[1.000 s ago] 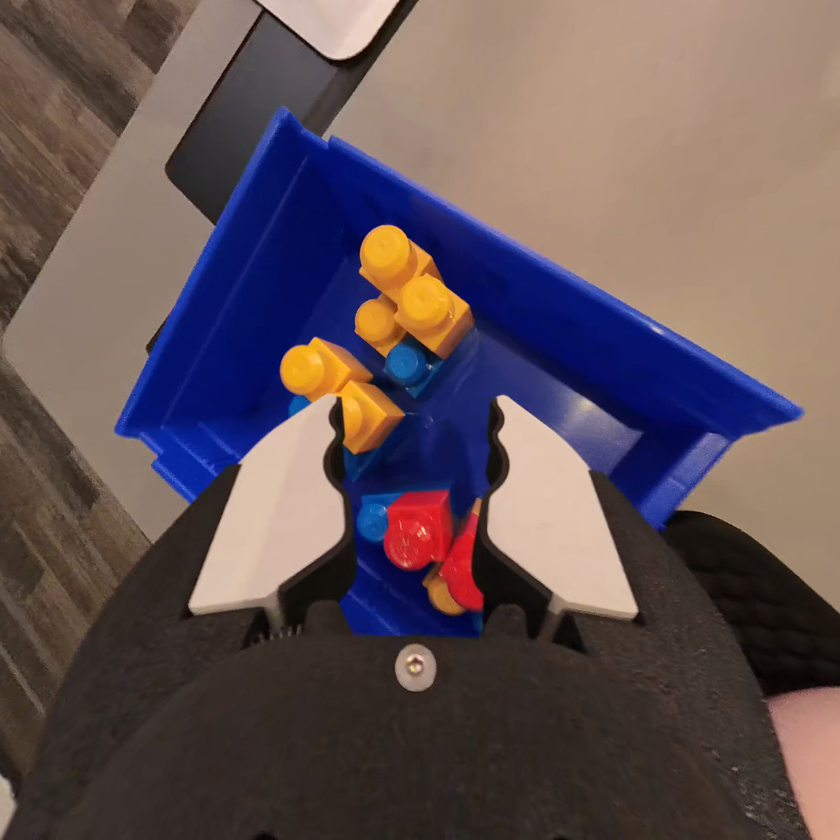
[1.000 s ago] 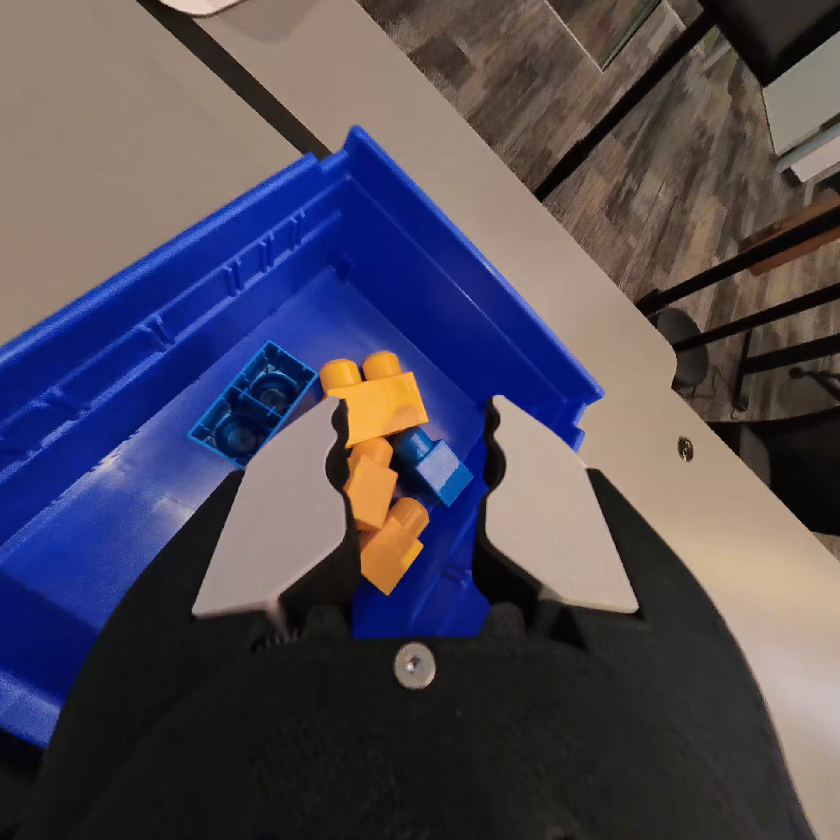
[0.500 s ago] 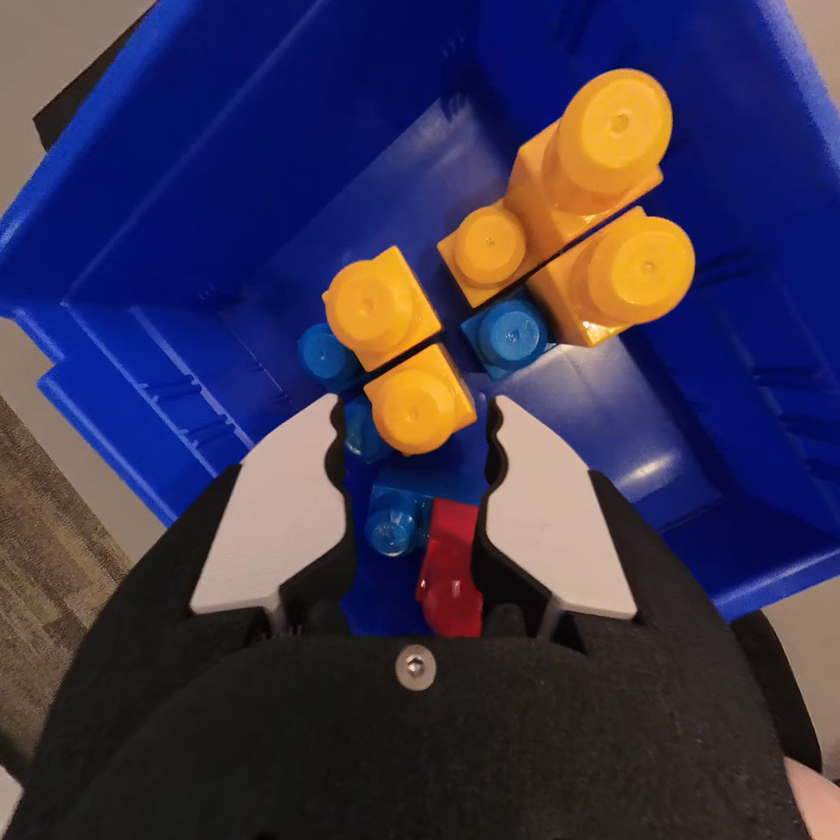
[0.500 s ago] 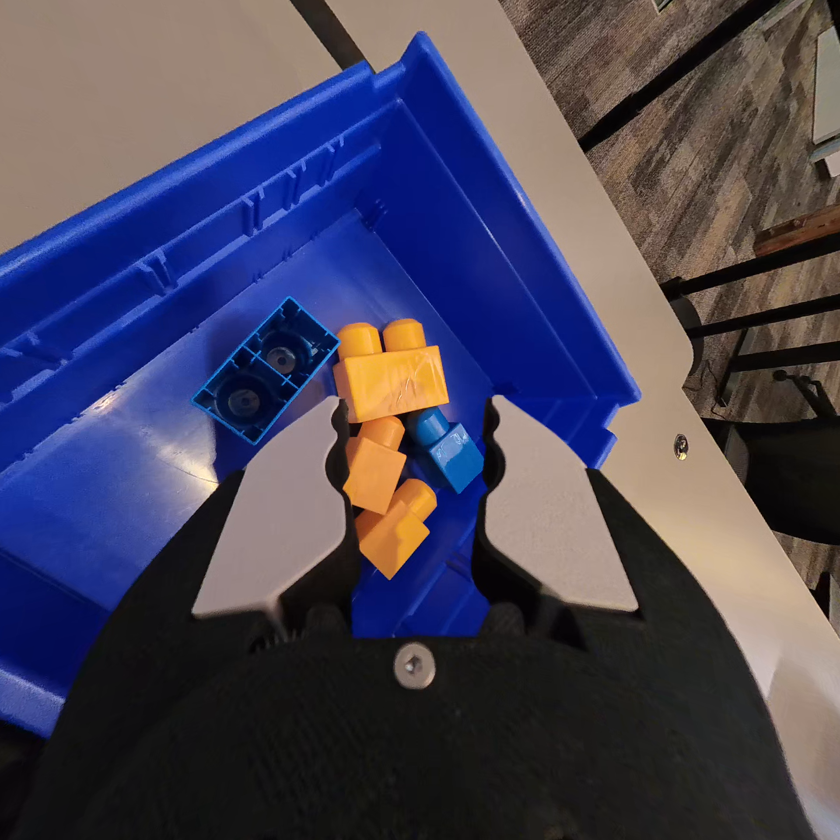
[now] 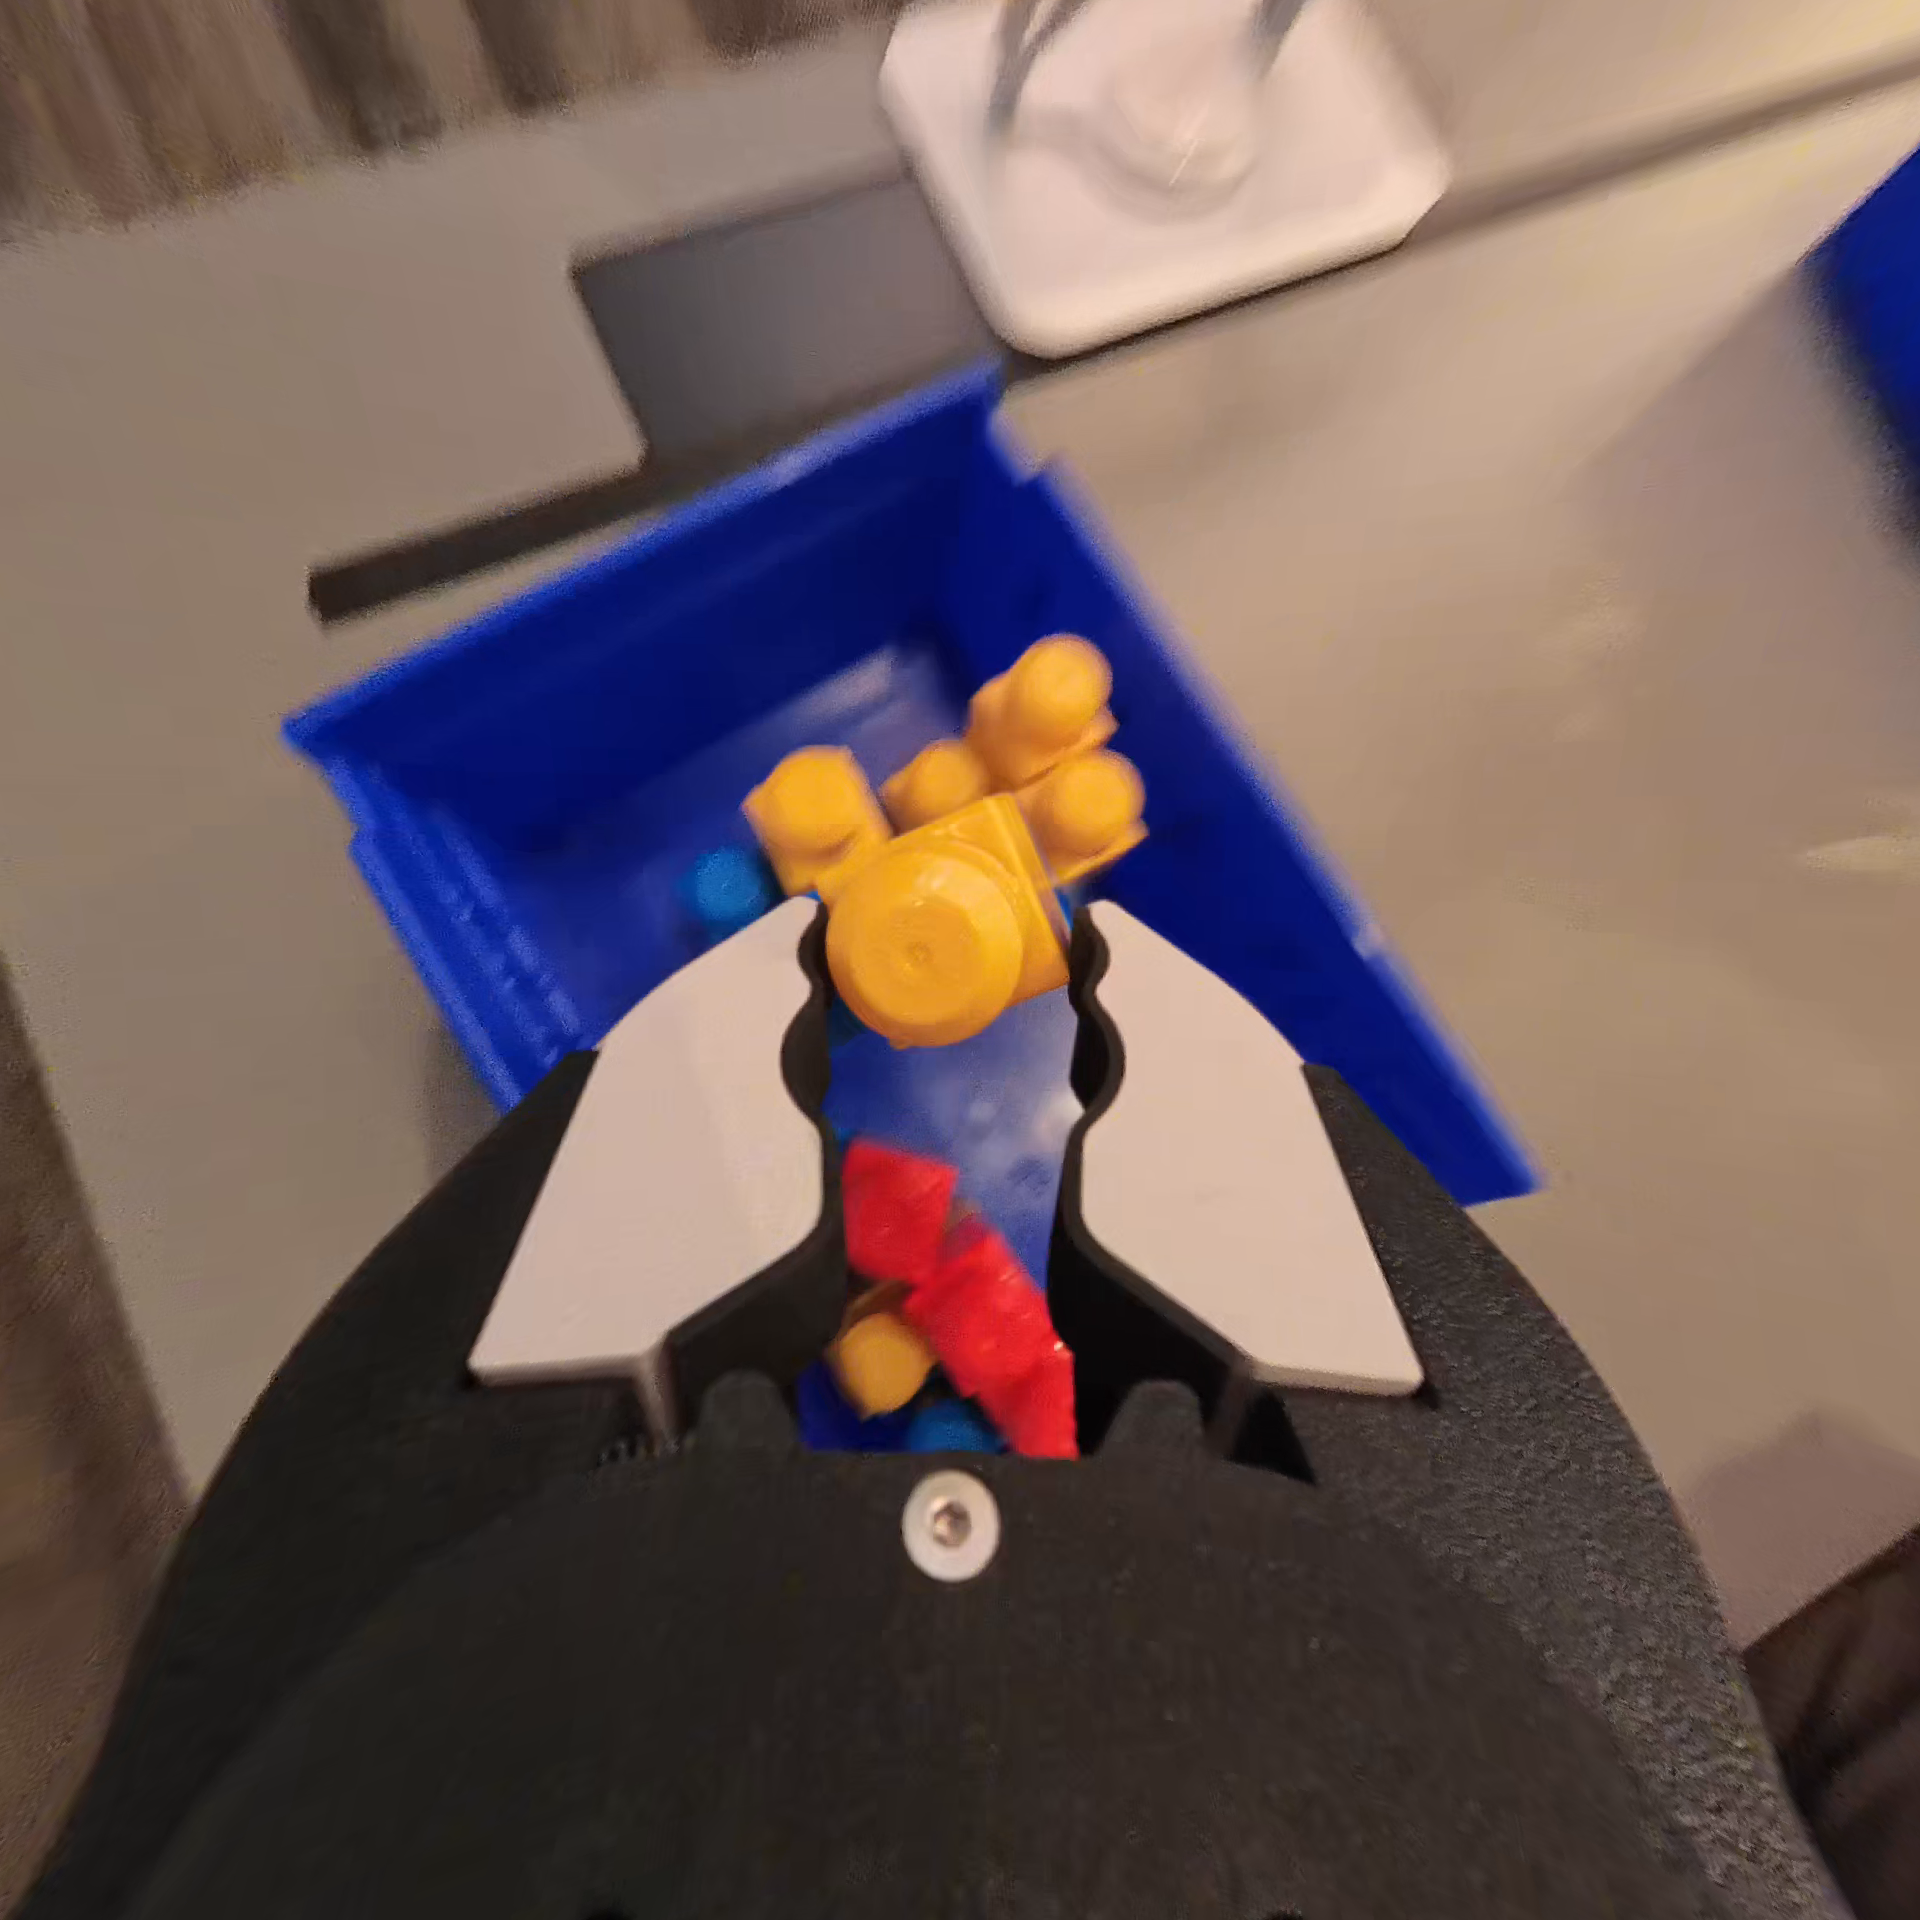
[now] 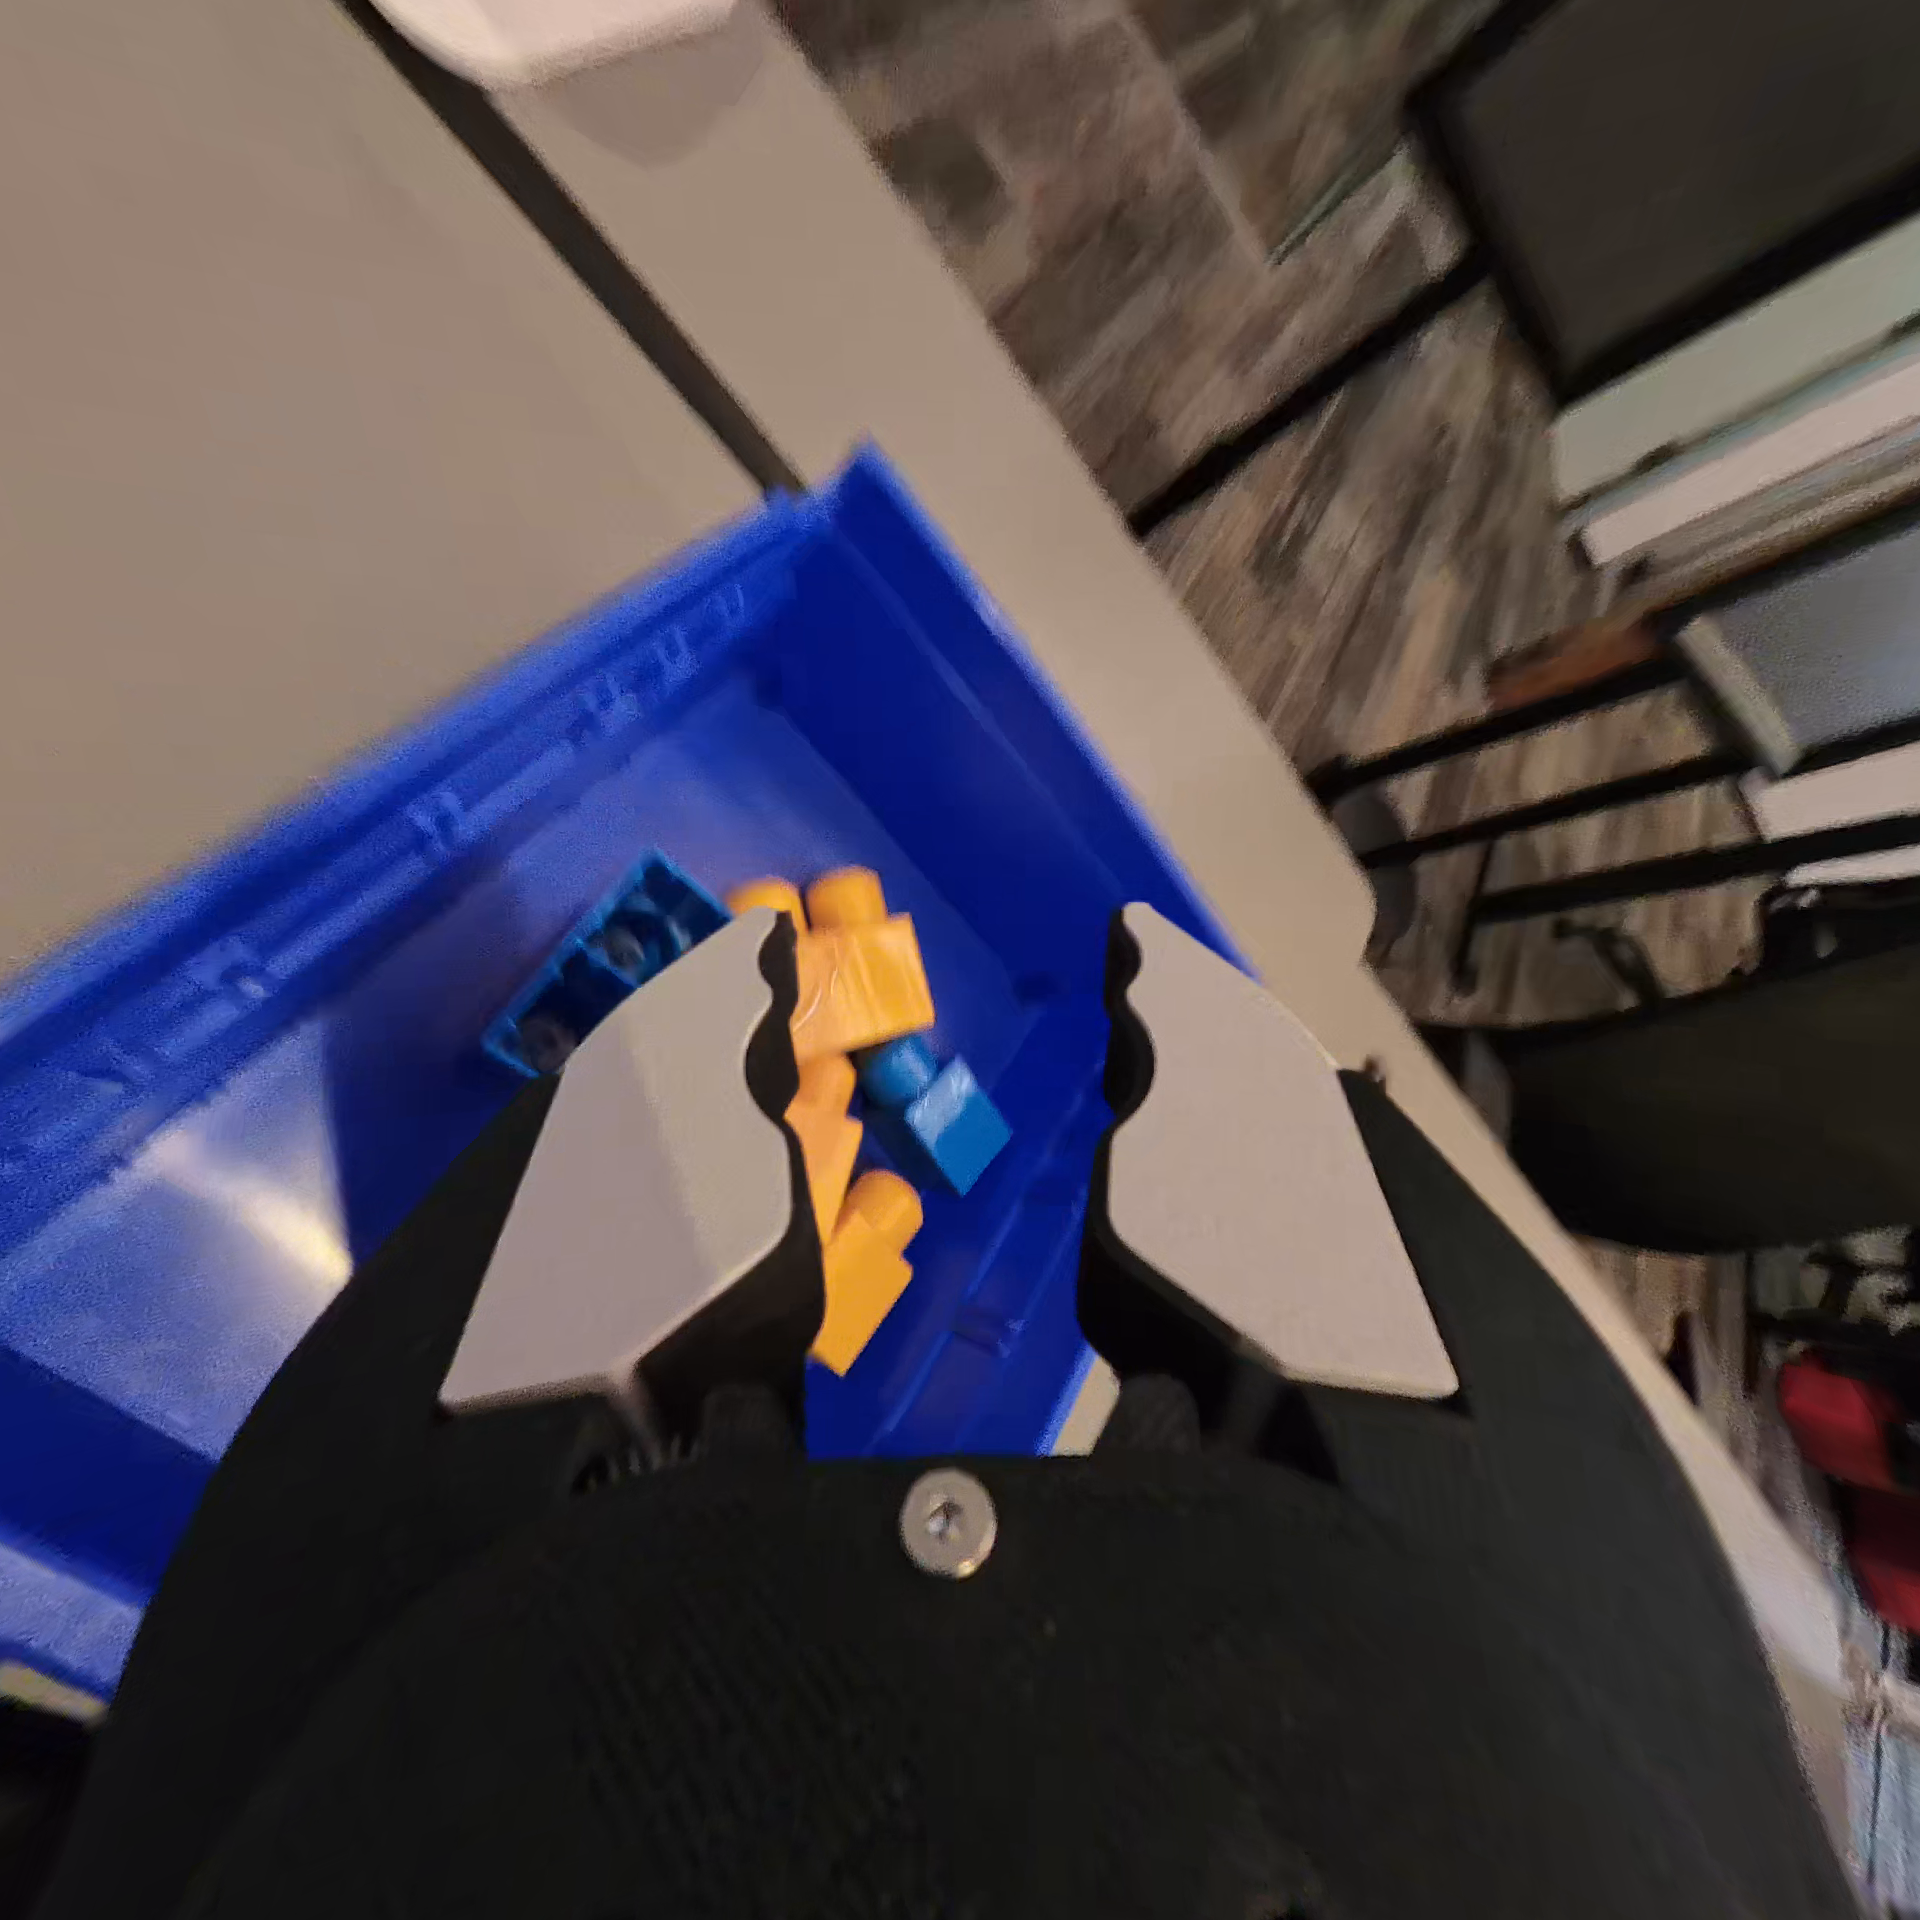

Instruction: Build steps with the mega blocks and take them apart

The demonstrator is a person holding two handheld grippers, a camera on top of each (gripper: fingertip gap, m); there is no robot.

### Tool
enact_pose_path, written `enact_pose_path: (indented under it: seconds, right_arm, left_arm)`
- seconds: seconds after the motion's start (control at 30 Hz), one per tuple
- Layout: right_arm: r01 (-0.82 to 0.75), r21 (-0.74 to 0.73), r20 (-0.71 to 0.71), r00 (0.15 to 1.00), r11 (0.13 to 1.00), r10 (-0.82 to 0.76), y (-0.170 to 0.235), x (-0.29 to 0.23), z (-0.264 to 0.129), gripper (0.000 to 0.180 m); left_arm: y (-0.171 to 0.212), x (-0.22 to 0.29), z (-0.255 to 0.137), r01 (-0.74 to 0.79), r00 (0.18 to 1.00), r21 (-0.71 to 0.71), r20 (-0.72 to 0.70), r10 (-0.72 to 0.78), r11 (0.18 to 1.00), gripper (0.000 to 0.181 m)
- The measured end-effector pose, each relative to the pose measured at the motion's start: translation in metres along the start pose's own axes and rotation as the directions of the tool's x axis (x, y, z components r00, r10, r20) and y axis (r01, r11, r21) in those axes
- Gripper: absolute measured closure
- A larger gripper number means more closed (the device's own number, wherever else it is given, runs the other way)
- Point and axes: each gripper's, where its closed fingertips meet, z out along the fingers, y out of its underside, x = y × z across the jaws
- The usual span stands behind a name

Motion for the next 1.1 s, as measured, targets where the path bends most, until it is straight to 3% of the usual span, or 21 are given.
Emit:
enact_pose_path:
  seconds: [0.1, 0.2, 0.27, 0.33, 0.43, 0.5, 0.53, 0.57, 0.67, 0.77, 0.83, 0.9, 0.97, 1.1]
  right_arm:
    - [0.040, 0.287, 0.026, 0.998, 0.957, -0.049, -0.089, -0.037, -0.034, 0.121]
    - [-0.052, 0.636, 0.254, 0.956, 0.770, -0.145, -0.183, -0.130, -0.081, 0.117]
    - [-0.114, 0.701, 0.368, 0.903, 0.704, -0.220, -0.215, -0.188, -0.102, 0.108]
    - [-0.082, 0.701, 0.353, 0.903, 0.708, -0.244, -0.229, -0.220, -0.107, 0.105]
    - [-0.112, 0.731, 0.343, 0.913, 0.674, -0.220, -0.242, -0.244, -0.115, 0.104]
    - [-0.126, 0.673, 0.394, 0.895, 0.729, -0.209, -0.237, -0.255, -0.103, 0.106]
    - [-0.119, 0.630, 0.434, 0.873, 0.767, -0.221, -0.231, -0.262, -0.094, 0.115]
    - [-0.136, 0.603, 0.485, 0.845, 0.786, -0.226, -0.227, -0.267, -0.090, 0.137]
    - [-0.260, 0.547, 0.627, 0.757, 0.795, -0.183, -0.225, -0.267, -0.088, 0.142]
    - [-0.420, 0.438, 0.815, 0.558, 0.794, -0.155, -0.221, -0.265, -0.099, 0.143]
    - [-0.496, 0.334, 0.923, 0.345, 0.802, -0.171, -0.216, -0.268, -0.112, 0.143]
    - [-0.513, 0.277, 0.959, 0.205, 0.813, -0.198, -0.210, -0.270, -0.120, 0.143]
    - [-0.498, 0.299, 0.954, 0.168, 0.814, -0.247, -0.205, -0.273, -0.123, 0.143]
    - [-0.440, 0.372, 0.928, 0.201, 0.818, -0.314, -0.198, -0.276, -0.124, 0.143]
  left_arm:
    - [-0.037, 0.056, -0.027, -0.062, 0.985, 0.194, -0.145, 0.091, 0.979, 0.137]
    - [-0.061, 0.133, -0.038, -0.132, 0.920, 0.307, -0.316, 0.232, 0.942, 0.137]
    - [-0.068, 0.186, -0.035, -0.154, 0.848, 0.333, -0.440, 0.298, 0.930, 0.137]
    - [-0.065, 0.229, -0.025, -0.195, 0.783, 0.312, -0.521, 0.339, 0.930, 0.137]
    - [-0.059, 0.265, -0.002, -0.265, 0.749, 0.276, -0.545, 0.377, 0.924, 0.138]
    - [-0.056, 0.279, 0.006, -0.285, 0.725, 0.264, -0.570, 0.387, 0.922, 0.138]
    - [-0.055, 0.284, 0.008, -0.279, 0.716, 0.261, -0.585, 0.382, 0.924, 0.138]
    - [-0.056, 0.285, 0.010, -0.283, 0.719, 0.269, -0.576, 0.389, 0.921, 0.138]
    - [-0.059, 0.289, 0.009, -0.333, 0.682, 0.346, -0.554, 0.477, 0.877, 0.136]
    - [-0.062, 0.293, 0.007, -0.380, 0.641, 0.442, -0.507, 0.576, 0.812, 0.107]
    - [-0.054, 0.302, 0.008, -0.414, 0.579, 0.486, -0.512, 0.635, 0.770, 0.109]
    - [-0.045, 0.314, 0.011, -0.429, 0.517, 0.497, -0.550, 0.656, 0.754, 0.111]
    - [-0.042, 0.323, 0.014, -0.423, 0.483, 0.495, -0.586, 0.651, 0.759, 0.132]
    - [-0.045, 0.333, 0.007, -0.343, 0.423, 0.503, -0.671, 0.609, 0.793, 0.142]
